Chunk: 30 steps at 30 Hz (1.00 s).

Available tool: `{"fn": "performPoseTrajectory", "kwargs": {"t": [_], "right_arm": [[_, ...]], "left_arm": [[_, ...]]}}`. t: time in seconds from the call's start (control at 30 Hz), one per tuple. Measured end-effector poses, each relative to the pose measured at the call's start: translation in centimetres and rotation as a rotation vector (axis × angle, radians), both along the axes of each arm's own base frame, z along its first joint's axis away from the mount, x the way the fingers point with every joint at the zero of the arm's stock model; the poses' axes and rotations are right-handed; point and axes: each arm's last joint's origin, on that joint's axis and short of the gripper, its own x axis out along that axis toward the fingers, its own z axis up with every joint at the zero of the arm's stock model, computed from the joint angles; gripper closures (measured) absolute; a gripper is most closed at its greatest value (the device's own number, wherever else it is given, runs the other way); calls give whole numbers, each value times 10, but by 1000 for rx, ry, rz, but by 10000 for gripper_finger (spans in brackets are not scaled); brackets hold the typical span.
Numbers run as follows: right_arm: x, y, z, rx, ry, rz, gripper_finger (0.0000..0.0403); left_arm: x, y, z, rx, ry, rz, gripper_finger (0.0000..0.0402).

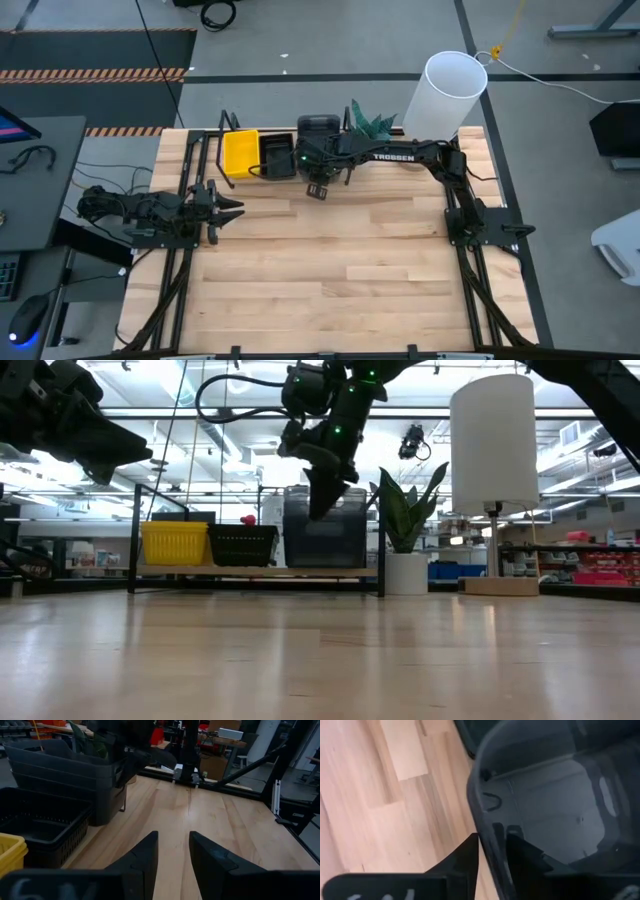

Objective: Stack baskets on shelf by color
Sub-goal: Put the black transparent bins on the shelf

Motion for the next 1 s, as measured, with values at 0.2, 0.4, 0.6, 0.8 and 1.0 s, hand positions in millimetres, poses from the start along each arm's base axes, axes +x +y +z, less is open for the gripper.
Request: {"fn": "performPoseTrajectory", "kwargs": {"t": [0.2, 0.4, 0.6, 0.8, 1.0], "right_arm": [[-1, -4, 0, 45, -32, -123, 283], [0, -5, 0, 55, -56, -185, 279], [0, -5, 1, 45, -58, -170, 279], [1, -4, 1, 39, -55, -152, 279], [2, 2, 1, 23, -44, -100, 279]], "left_arm": [[0, 0, 0, 0, 0, 0, 285], [0, 0, 0, 0, 0, 0, 285], [0, 0, 0, 0, 0, 0, 285], [0, 0, 0, 0, 0, 0, 285], [0, 0, 0, 0, 0, 0, 285]]}}
